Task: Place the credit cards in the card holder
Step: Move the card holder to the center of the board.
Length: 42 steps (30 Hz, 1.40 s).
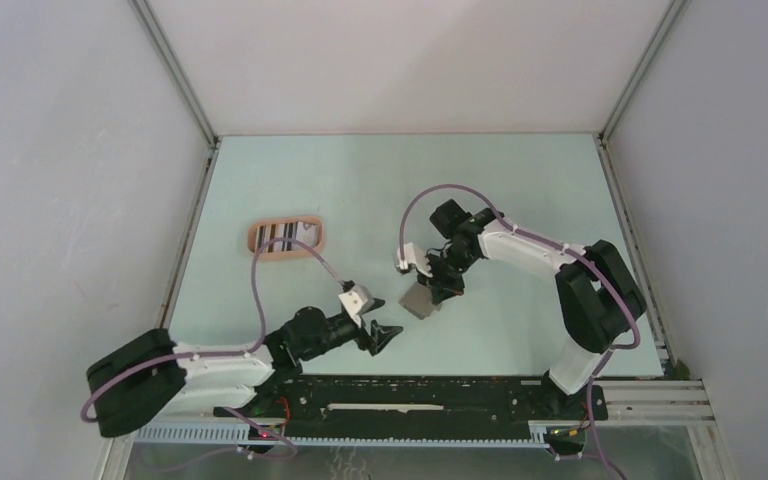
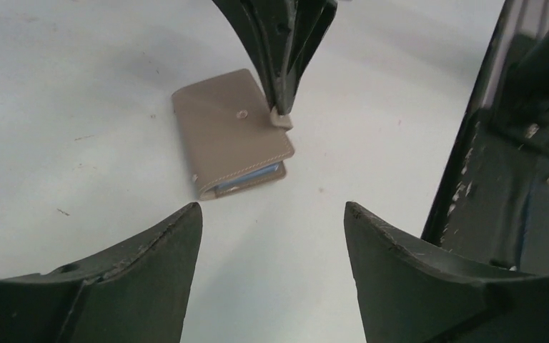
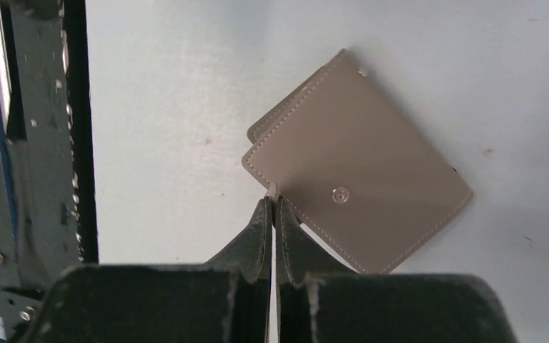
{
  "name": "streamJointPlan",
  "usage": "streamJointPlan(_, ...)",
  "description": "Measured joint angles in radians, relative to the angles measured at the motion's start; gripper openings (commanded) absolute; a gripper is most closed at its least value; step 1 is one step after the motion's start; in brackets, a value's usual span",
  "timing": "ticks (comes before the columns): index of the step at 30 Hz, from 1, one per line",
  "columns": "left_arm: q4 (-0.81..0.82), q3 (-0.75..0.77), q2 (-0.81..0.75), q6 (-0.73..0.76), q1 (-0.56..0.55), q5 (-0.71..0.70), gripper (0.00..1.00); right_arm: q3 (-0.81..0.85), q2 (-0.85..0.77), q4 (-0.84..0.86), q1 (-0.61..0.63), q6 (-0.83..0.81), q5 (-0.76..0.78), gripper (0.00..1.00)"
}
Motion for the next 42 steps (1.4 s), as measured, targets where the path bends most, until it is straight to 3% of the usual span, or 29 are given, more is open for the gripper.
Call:
streamJointPlan(6, 0.182, 0.0, 0.236, 0.199, -0.122, -0.095, 0.78, -0.124, -0.036, -0.01, 0.01, -0.227, 0.014, 0.12)
streamJointPlan(15, 0.492, 0.0, 0.524, 0.438, -0.198, -0.138, 0.76, -0.259, -0.146, -0.023, 0.04, -0.438, 0.094, 0.41)
streamJointPlan(26, 0.564, 0.098, 0.634, 0.53, -0.231, -0.187, 0.77, -0.313, -0.237, -0.034, 0.003, -0.49, 0.071, 0.54)
streamJointPlan(33, 0.563, 0.18, 0.772, 0.652, -0.304, -0.252, 0.77, -0.313, -0.269, -0.071, -0.055, -0.519, 0.005, 0.54)
streamJointPlan(42, 0.564, 0.236, 0.863, 0.734, -0.322, -0.287, 0.74, -0.313, -0.267, -0.081, -0.063, -0.535, -0.025, 0.53)
